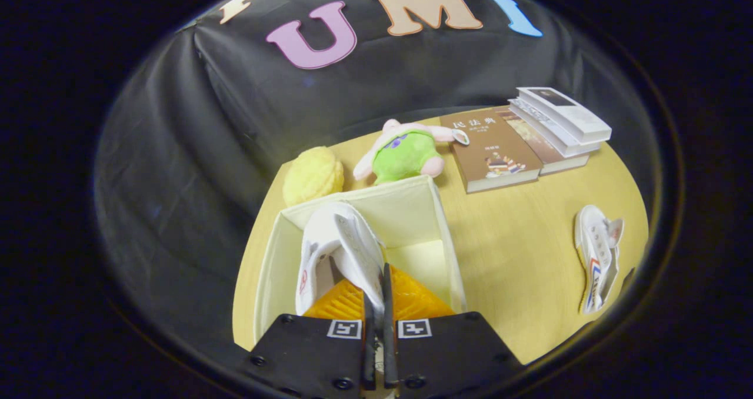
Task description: Open the storage box then place both shoes into the box .Put the left shoe in first, then the right shoe, with the right side of both shoes facing outward in a uniform manner.
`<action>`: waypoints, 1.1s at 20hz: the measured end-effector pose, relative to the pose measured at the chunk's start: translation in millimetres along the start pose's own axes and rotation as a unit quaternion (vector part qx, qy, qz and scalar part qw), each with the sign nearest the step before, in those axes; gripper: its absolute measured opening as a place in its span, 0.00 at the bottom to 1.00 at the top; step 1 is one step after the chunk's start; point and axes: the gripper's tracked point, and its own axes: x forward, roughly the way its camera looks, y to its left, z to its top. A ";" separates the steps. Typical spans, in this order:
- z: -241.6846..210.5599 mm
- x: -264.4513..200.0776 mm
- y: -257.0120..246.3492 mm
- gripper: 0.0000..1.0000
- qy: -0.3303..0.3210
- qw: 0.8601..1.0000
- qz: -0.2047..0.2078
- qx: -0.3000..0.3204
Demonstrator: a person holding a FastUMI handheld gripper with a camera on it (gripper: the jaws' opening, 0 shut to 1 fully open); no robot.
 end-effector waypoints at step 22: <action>-67.0 9.0 33.7 0.59 0.101 0.994 0.027 -0.025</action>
